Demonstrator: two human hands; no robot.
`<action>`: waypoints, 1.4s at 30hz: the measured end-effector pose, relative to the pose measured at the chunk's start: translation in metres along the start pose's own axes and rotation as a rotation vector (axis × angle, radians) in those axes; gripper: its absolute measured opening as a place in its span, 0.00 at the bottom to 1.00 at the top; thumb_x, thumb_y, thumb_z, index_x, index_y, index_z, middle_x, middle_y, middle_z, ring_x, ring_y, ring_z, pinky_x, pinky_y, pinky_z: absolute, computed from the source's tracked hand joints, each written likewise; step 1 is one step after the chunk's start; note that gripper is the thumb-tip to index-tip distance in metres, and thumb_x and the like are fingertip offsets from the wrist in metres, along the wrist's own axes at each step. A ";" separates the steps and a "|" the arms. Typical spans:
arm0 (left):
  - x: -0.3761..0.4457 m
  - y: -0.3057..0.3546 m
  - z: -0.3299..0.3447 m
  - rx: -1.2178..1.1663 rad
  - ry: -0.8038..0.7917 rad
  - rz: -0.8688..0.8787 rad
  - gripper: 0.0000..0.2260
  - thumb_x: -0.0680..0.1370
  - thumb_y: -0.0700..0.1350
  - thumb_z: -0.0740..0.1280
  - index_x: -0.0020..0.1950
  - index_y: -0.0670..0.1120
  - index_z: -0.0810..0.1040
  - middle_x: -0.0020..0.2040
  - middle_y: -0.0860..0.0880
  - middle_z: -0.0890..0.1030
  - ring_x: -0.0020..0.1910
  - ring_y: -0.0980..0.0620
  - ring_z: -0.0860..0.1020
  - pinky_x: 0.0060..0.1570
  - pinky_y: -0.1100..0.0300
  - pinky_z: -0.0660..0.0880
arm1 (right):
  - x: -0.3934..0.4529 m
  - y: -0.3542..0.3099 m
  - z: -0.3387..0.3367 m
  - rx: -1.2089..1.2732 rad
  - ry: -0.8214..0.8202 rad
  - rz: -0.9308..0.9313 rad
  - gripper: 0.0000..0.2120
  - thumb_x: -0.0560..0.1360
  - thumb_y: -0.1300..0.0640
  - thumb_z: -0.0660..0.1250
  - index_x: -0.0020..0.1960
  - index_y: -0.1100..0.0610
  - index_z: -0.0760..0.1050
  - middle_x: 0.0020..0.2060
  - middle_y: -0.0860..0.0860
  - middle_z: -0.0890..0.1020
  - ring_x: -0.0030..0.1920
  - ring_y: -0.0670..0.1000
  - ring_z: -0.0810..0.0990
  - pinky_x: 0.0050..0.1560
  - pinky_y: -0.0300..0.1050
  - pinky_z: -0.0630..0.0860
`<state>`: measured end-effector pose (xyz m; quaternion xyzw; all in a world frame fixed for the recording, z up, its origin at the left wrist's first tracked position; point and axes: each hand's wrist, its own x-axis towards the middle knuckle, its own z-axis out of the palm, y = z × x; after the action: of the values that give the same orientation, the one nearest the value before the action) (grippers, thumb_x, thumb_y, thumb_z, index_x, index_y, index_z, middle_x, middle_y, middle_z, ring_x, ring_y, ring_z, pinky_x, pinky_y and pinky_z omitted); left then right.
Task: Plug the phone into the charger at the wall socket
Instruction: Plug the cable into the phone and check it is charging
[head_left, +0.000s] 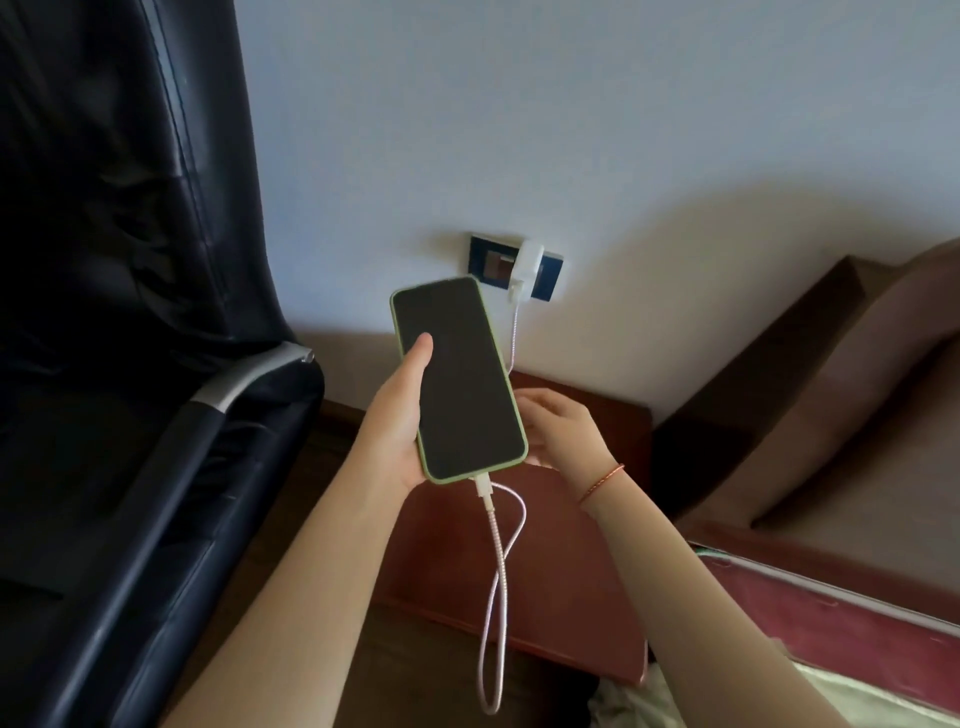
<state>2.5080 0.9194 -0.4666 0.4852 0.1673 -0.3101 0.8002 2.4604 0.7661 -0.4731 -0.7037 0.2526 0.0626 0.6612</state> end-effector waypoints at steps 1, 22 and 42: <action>0.002 -0.004 -0.006 -0.002 0.043 0.005 0.21 0.72 0.61 0.63 0.55 0.48 0.79 0.44 0.47 0.86 0.42 0.47 0.85 0.36 0.55 0.80 | 0.007 0.015 0.001 -0.107 0.035 -0.005 0.09 0.76 0.62 0.61 0.53 0.60 0.77 0.29 0.46 0.79 0.24 0.40 0.76 0.31 0.39 0.72; 0.064 -0.060 -0.092 0.056 0.229 0.024 0.17 0.75 0.57 0.63 0.58 0.49 0.78 0.49 0.48 0.85 0.45 0.49 0.84 0.40 0.56 0.79 | 0.057 0.123 0.009 -0.523 -0.220 0.114 0.33 0.65 0.25 0.54 0.36 0.54 0.78 0.21 0.51 0.79 0.23 0.48 0.78 0.38 0.43 0.77; 0.077 -0.064 -0.063 0.063 0.250 -0.002 0.17 0.75 0.58 0.63 0.57 0.49 0.77 0.51 0.47 0.83 0.49 0.46 0.81 0.44 0.52 0.78 | 0.050 0.068 -0.054 -0.170 -0.489 0.136 0.09 0.76 0.65 0.62 0.52 0.61 0.80 0.28 0.50 0.75 0.21 0.42 0.66 0.23 0.32 0.65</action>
<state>2.5263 0.9279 -0.5835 0.5450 0.2564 -0.2531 0.7571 2.4602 0.7002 -0.5492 -0.7018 0.1260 0.2962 0.6355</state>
